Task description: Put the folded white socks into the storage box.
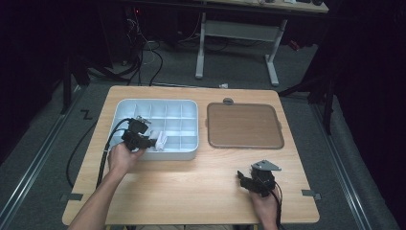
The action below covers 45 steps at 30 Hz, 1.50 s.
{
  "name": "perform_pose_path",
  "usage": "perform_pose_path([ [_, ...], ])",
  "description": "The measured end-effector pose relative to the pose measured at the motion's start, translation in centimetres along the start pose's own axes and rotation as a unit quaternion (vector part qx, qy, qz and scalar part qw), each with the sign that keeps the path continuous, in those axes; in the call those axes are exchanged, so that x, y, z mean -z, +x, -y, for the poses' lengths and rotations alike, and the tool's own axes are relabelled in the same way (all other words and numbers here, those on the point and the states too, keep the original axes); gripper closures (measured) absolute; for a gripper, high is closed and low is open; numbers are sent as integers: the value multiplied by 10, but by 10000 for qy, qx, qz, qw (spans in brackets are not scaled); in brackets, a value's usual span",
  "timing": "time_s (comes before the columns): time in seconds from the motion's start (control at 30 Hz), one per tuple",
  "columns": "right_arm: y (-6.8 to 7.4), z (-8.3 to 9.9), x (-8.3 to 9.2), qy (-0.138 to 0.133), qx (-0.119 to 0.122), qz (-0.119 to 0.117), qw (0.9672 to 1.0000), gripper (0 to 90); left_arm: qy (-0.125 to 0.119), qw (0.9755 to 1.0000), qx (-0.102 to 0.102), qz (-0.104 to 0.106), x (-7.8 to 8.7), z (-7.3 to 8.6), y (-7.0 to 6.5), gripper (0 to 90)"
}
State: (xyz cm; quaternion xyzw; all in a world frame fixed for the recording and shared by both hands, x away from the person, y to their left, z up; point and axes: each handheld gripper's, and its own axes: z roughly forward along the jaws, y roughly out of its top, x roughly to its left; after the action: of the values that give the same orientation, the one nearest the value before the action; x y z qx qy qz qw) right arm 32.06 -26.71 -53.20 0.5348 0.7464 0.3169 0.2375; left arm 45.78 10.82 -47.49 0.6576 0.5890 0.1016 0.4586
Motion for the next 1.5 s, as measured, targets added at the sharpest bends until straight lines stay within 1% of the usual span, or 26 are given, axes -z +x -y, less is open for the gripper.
perform_pose_path([
  [0.13, 0, 0, 0, 0, 0, 0, 10000, 351, 100, 9999, -94, -93, -5, 5, 1, 753],
  [0.23, 0, 0, 0, 0, -1, 0, 10000, 351, 167, 9997, -104, -116, -9, 10, 3, 757],
  [0.3, 0, 0, 0, 0, -2, 0, 10000, 351, 223, 9995, -182, -159, -13, 13, 2, 759],
  [0.33, 0, 0, 0, 0, -1, -1, 10000, 351, 290, 9993, -148, -184, -15, 14, 3, 760],
  [0.37, 0, 0, 0, 0, -1, 1, 10000, 351, 344, 9992, -51, -188, -16, 13, 3, 762],
  [0.43, 0, 0, 0, 1, -2, -1, 10000, 351, 399, 9990, -52, -205, -17, 12, 2, 760],
  [0.5, 0, 0, 0, 1, -5, -3, 10000, 351, 395, 9990, -40, -192, -16, 12, 3, 758],
  [0.6, 0, 0, 0, 0, -7, -4, 10000, 351, 282, 9993, -112, -224, -14, 12, 2, 741],
  [0.7, 0, 0, 0, 0, -6, -5, 10000, 351, 124, 9996, -115, -220, -10, 11, 1, 722],
  [0.83, 0, 0, 0, -1, -7, -5, 10000, 351, 13, 9996, -125, -235, -6, 10, -1, 698],
  [0.93, 0, 0, 0, -1, -7, -5, 10000, 350, -67, 9998, -35, -181, -1, 7, -2, 663],
  [0.97, 0, 0, 0, -1, -7, -5, 10000, 351, -99, 9998, 24, -144, 1, 5, -2, 644],
  [1.03, 0, 0, 0, -1, -8, -4, 10000, 350, -201, 9997, 94, -127, 5, 2, -2, 597],
  [1.13, 0, 0, 0, 0, -8, -5, 10000, 350, -422, 9989, 179, -22, 13, -3, -3, 577],
  [1.23, 0, 0, 0, -1, -8, -5, 10000, 350, -625, 9979, 159, 100, 19, -6, -9, 575],
  [1.27, 0, 0, 0, 0, -7, -4, 10000, 350, -670, 9976, 114, 107, 19, -7, -11, 576],
  [1.4, 0, 0, 0, 1, -7, -5, 10000, 350, -740, 9973, -33, 24, 13, -7, -16, 591],
  [1.5, 0, 0, 0, 0, -7, -5, 10000, 351, -695, 9975, -70, -69, 6, -4, -16, 624],
])
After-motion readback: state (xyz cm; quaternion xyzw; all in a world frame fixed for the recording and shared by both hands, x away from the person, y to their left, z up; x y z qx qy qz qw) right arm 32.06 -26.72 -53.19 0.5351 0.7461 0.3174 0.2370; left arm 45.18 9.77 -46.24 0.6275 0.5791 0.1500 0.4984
